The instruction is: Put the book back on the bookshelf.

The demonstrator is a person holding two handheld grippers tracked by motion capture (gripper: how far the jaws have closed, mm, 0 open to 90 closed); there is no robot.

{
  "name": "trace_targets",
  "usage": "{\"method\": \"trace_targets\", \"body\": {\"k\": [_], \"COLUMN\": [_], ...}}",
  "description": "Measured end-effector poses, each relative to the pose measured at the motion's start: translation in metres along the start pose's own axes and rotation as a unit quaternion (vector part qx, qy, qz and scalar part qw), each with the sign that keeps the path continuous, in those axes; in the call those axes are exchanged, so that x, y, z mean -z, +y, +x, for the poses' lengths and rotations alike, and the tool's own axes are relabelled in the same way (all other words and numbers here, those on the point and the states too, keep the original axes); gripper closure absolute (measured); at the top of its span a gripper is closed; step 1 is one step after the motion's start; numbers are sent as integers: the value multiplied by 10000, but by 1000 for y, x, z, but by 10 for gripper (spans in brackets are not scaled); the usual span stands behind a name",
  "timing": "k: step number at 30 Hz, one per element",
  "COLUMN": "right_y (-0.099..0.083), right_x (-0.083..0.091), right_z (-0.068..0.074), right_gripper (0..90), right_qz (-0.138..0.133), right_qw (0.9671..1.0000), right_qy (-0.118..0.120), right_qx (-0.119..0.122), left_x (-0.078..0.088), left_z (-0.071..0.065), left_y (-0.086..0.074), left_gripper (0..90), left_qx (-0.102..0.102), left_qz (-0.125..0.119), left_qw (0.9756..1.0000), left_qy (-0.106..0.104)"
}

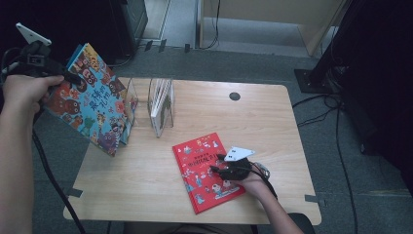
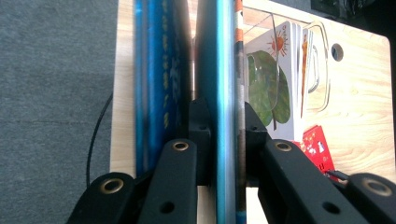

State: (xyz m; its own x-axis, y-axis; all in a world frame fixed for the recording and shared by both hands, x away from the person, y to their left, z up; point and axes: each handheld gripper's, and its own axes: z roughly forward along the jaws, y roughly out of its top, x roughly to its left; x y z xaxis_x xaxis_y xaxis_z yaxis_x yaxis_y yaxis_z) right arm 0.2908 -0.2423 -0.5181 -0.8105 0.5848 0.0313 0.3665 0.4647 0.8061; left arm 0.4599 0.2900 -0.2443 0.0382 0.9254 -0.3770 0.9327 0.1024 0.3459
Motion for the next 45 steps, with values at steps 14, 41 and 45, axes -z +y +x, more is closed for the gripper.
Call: {"method": "trace_targets", "body": {"k": [14, 41, 45], "right_y": [0, 0, 0], "right_x": [-1, 0, 0], "right_z": [0, 0, 0], "right_gripper": [471, 451, 446], "right_qz": [-15, -16, -18], "right_qw": [10000, 10000, 10000], "right_qy": [-20, -9, -9], "right_qx": [-8, -36, -43], "left_x": [-15, -2, 11], "left_z": [-4, -14, -10], "left_y": [8, 5, 2], "left_gripper": [808, 615, 608], "left_qx": [-190, -475, -463], "left_qz": [103, 184, 68], "left_qw": [9996, 9986, 9989], "left_qy": [197, 120, -102]}}
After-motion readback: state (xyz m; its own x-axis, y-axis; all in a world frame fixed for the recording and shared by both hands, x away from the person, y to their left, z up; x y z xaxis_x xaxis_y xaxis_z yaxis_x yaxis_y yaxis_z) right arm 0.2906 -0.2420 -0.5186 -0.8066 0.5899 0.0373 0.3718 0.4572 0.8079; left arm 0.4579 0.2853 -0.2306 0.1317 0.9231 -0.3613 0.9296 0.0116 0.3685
